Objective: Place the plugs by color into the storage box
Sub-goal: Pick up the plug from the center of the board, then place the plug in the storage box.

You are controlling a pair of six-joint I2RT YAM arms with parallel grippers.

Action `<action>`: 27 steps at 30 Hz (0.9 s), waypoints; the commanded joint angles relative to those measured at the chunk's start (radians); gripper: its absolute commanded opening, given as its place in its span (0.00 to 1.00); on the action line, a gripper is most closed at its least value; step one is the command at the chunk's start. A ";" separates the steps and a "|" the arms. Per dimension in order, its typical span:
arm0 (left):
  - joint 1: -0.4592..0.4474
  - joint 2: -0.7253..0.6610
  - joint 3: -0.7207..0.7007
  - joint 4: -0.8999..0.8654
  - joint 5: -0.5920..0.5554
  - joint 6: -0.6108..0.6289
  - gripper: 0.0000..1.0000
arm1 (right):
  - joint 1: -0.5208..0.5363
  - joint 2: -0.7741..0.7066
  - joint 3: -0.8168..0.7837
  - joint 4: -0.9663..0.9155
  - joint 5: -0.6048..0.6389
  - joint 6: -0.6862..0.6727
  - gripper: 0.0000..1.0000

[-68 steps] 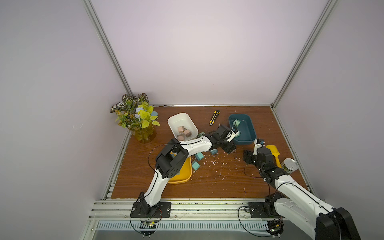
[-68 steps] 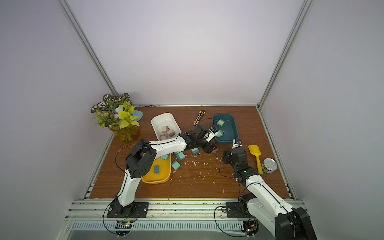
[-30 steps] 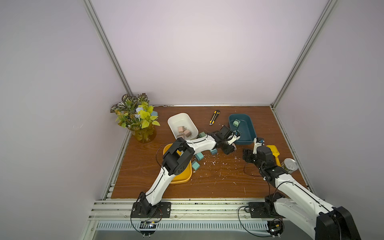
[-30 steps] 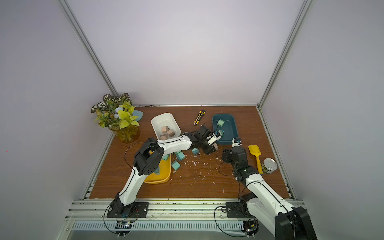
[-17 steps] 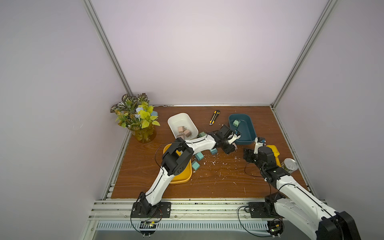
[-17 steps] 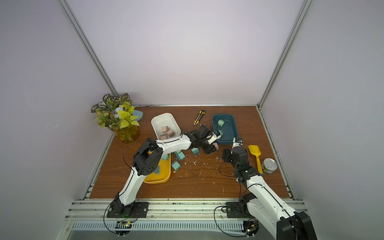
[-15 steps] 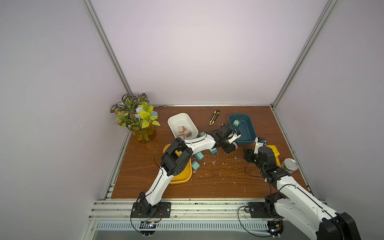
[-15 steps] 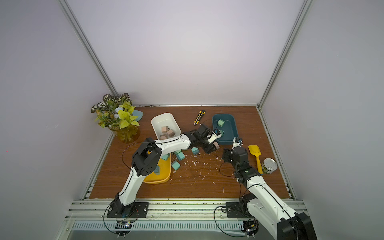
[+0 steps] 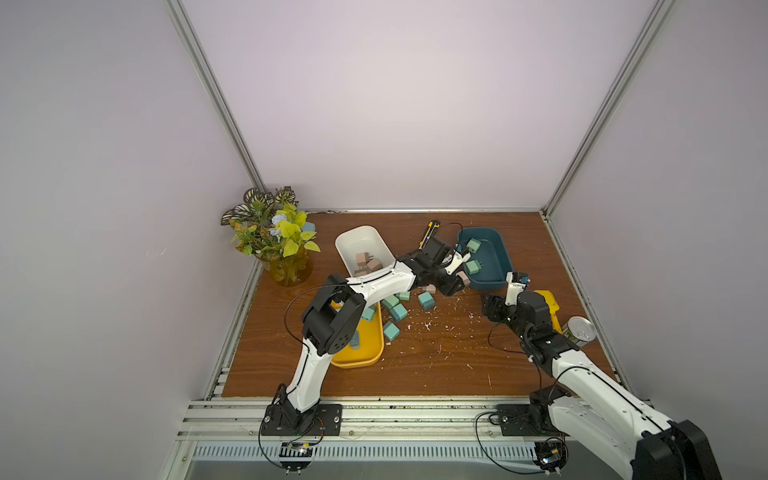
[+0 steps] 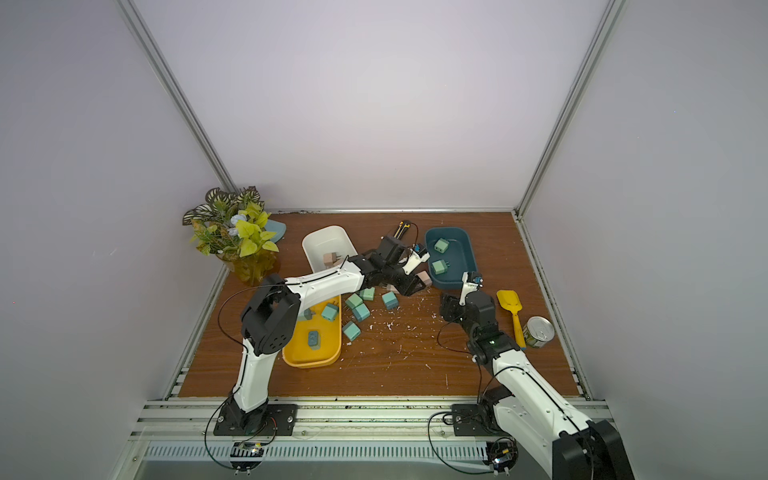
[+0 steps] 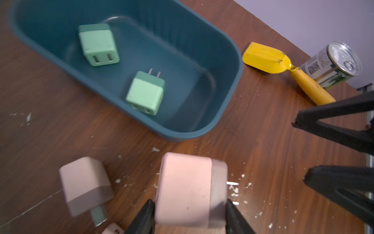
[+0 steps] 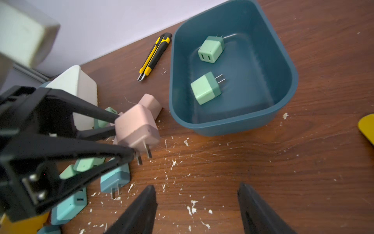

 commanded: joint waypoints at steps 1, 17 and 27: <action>0.053 -0.062 -0.036 0.054 0.035 -0.052 0.31 | -0.001 0.036 0.050 0.061 -0.085 0.012 0.69; 0.381 -0.256 -0.230 0.072 0.013 -0.072 0.32 | 0.227 0.415 0.381 0.173 -0.221 0.032 0.65; 0.569 -0.199 -0.235 0.114 -0.027 -0.064 0.36 | 0.371 0.726 0.715 0.124 -0.250 0.026 0.63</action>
